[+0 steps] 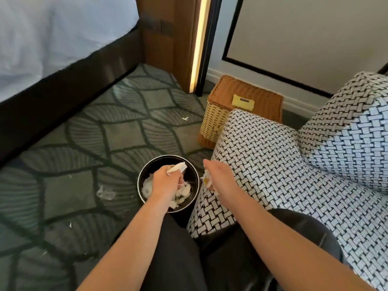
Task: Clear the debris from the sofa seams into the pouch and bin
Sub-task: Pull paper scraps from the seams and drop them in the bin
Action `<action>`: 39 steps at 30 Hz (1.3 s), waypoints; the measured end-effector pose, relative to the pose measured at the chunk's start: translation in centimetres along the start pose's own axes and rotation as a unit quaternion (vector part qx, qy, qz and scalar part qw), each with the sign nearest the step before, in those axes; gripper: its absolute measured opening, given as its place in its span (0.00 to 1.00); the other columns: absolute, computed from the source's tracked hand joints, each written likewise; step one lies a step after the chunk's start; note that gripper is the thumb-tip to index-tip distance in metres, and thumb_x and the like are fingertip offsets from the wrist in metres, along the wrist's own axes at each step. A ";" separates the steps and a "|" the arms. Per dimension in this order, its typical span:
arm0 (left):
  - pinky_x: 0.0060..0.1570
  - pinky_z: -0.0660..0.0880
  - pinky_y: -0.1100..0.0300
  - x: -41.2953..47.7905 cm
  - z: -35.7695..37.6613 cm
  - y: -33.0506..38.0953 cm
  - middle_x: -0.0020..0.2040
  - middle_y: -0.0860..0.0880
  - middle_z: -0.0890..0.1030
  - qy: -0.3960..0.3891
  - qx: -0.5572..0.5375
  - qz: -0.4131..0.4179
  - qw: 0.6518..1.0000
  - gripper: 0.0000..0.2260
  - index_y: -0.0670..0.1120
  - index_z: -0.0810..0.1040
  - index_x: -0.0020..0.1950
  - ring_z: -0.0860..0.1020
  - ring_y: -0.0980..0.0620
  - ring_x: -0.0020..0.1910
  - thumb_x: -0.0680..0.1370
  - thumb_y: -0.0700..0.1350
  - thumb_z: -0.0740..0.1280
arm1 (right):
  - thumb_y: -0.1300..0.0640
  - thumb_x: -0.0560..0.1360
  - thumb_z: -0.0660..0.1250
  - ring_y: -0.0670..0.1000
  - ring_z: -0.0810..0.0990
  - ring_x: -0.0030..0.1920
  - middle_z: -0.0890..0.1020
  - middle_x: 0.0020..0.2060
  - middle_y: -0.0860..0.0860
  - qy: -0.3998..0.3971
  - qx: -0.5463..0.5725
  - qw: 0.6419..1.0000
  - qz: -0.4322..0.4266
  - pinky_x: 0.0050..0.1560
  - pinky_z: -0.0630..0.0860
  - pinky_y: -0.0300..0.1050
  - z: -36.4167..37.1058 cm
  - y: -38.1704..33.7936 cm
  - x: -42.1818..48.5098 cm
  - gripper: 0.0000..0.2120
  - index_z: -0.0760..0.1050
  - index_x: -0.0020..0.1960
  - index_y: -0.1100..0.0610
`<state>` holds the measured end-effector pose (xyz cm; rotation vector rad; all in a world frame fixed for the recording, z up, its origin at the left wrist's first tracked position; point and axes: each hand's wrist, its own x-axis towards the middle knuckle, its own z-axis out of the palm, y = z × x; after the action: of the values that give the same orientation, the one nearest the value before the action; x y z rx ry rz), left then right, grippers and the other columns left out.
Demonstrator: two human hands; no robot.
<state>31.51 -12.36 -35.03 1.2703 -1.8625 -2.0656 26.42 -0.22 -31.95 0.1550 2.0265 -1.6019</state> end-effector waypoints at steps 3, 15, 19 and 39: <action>0.40 0.77 0.54 2.8 0.1 -0.1 0.35 0.47 0.78 0.024 0.011 -0.028 0.999 0.08 0.46 0.76 0.39 0.76 0.51 0.35 0.77 0.38 0.61 | 0.52 0.75 0.61 0.49 0.78 0.40 0.79 0.35 0.49 -0.017 -0.004 1.000 0.020 0.45 0.77 0.48 2.5 0.8 2.9 0.11 0.76 0.43 0.59; 0.58 0.73 0.52 9.9 -2.0 -2.5 0.57 0.44 0.79 0.036 0.207 -0.069 0.975 0.15 0.44 0.77 0.59 0.77 0.44 0.56 0.73 0.42 0.69 | 0.54 0.75 0.60 0.55 0.79 0.47 0.81 0.46 0.59 -0.001 -0.006 0.993 0.118 0.52 0.75 0.50 8.0 5.6 10.0 0.11 0.77 0.46 0.59; 0.62 0.71 0.53 10.0 -1.9 -2.6 0.65 0.45 0.73 0.003 0.160 -0.083 0.984 0.26 0.45 0.65 0.71 0.73 0.45 0.61 0.74 0.43 0.67 | 0.53 0.78 0.53 0.53 0.78 0.51 0.79 0.53 0.55 -0.059 -0.021 0.987 0.148 0.55 0.73 0.51 8.5 5.5 10.0 0.13 0.75 0.54 0.54; 0.46 0.67 0.59 3.5 -1.2 -0.4 0.51 0.43 0.79 -0.037 0.303 0.005 0.952 0.10 0.41 0.77 0.49 0.75 0.43 0.54 0.79 0.42 0.57 | 0.60 0.80 0.53 0.53 0.79 0.52 0.75 0.56 0.52 -0.072 0.038 0.993 0.080 0.54 0.75 0.51 5.1 3.0 4.6 0.11 0.72 0.56 0.55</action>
<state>30.11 -15.14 -37.09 1.2806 -2.6548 -1.5959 25.46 -5.19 -37.48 0.2182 1.7992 -1.5442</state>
